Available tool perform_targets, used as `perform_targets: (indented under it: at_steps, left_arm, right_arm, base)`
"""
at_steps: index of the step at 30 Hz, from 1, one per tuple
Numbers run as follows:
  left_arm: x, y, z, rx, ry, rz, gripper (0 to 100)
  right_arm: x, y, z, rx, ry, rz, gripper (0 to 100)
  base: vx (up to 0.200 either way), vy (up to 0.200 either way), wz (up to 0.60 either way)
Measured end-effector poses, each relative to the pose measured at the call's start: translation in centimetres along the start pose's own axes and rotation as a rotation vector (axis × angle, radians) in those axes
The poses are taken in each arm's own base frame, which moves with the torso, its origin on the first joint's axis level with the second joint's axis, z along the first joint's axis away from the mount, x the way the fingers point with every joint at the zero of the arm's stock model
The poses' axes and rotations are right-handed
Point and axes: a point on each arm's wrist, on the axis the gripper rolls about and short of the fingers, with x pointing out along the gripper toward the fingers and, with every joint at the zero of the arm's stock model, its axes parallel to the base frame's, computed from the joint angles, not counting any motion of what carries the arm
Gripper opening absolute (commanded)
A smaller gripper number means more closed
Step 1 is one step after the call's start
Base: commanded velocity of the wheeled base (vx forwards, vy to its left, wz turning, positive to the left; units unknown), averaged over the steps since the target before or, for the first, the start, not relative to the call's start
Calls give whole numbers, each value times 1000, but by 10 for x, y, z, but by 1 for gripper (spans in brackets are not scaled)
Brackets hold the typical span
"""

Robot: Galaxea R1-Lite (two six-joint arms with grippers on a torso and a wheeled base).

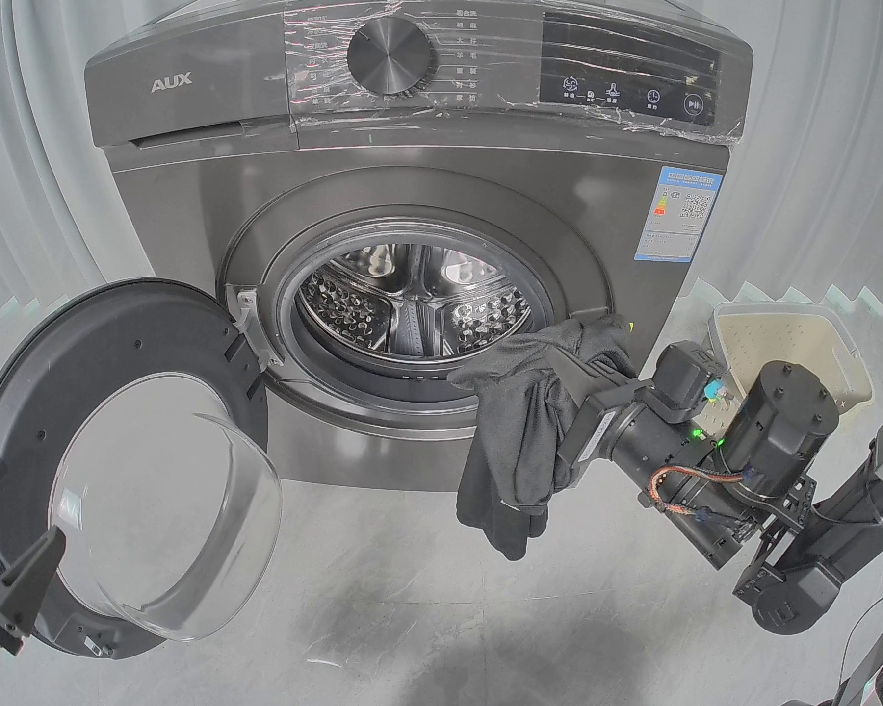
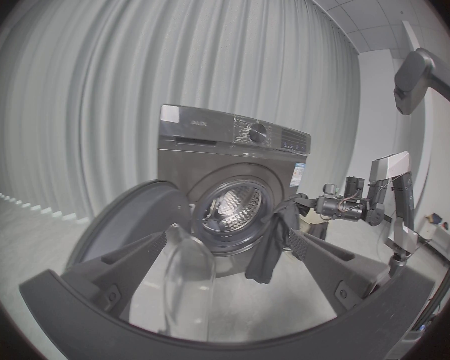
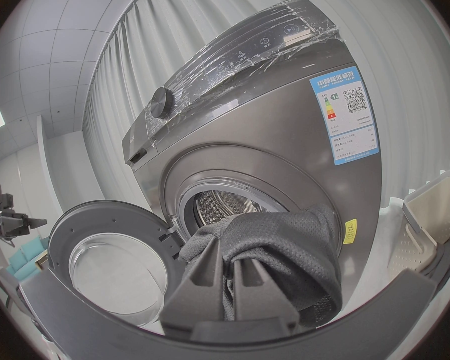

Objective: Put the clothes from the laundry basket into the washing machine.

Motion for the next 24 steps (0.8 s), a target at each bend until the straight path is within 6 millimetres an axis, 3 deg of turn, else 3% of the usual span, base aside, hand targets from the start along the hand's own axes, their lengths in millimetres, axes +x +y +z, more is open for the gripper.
perform_targets:
  at_steps: [9, 19, 24]
  left_arm:
    - [85, 5, 11, -8, 121, -205, 100]
    - [168, -25, -9, -24, 199, -344, 100]
    - [195, -35, -23, -28, 236, -358, 100]
  right_arm:
    - [15, 6, -1, 3, -12, 13, 0]
    - [44, 20, 12, 53, -15, 31, 0]
    - [57, 27, 16, 74, -24, 41, 0]
  base:
    - [0, 0, 0]
    - [0, 0, 0]
    - [0, 0, 0]
